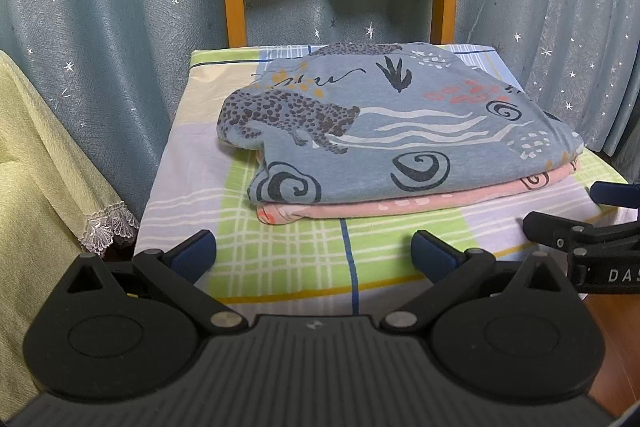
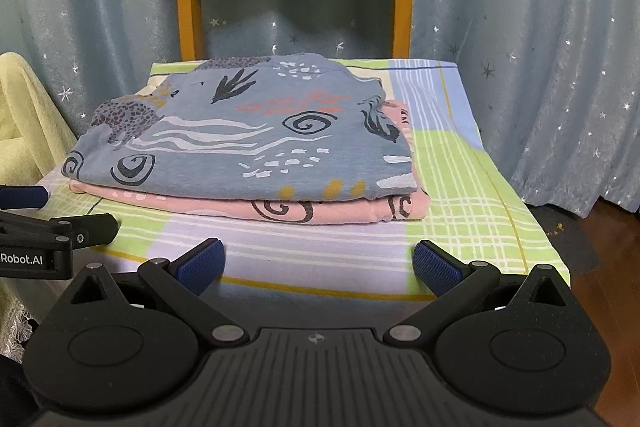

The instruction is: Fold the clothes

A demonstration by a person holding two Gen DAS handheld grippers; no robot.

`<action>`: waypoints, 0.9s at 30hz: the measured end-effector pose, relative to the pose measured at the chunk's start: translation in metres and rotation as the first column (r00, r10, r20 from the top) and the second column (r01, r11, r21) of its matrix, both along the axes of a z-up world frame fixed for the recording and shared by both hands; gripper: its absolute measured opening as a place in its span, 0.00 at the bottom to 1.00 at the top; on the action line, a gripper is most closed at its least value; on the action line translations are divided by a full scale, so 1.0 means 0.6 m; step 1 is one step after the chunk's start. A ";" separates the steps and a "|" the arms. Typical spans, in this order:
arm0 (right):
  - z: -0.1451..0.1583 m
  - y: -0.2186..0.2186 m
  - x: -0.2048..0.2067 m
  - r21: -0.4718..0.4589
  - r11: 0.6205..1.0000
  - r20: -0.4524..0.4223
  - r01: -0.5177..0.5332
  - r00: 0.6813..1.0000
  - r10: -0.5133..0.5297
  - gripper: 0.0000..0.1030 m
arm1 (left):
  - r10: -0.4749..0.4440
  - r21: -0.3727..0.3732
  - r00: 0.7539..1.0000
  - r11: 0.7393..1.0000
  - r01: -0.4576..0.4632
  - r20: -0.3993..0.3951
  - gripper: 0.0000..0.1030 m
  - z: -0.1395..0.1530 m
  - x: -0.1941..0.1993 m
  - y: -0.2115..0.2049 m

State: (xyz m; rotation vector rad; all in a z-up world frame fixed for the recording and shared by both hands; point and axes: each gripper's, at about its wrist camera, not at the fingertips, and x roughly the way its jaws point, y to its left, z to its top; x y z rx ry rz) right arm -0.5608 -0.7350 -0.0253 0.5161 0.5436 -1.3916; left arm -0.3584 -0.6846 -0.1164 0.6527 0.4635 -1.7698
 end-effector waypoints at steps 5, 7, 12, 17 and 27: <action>-0.001 0.001 0.001 -0.007 1.000 0.000 0.001 1.000 -0.001 1.00 | 0.000 0.000 1.000 1.000 0.000 0.000 1.00 0.000 0.000 0.000; -0.001 0.001 0.000 -0.008 1.000 0.000 0.001 1.000 -0.001 1.00 | 0.000 -0.001 1.000 1.000 0.000 0.000 1.00 0.000 0.000 0.001; -0.001 0.001 0.001 -0.010 1.000 0.000 0.001 1.000 -0.001 1.00 | 0.000 -0.001 1.000 1.000 0.000 0.000 1.00 0.000 0.000 0.000; 0.000 -0.002 0.003 -0.006 1.000 -0.001 0.001 1.000 -0.001 1.00 | -0.001 -0.001 1.000 1.000 0.001 0.000 1.00 0.000 0.000 0.001; -0.001 -0.002 0.004 -0.007 1.000 0.000 0.003 1.000 -0.003 1.00 | -0.002 -0.001 1.000 1.000 0.002 0.000 1.00 -0.001 0.000 0.000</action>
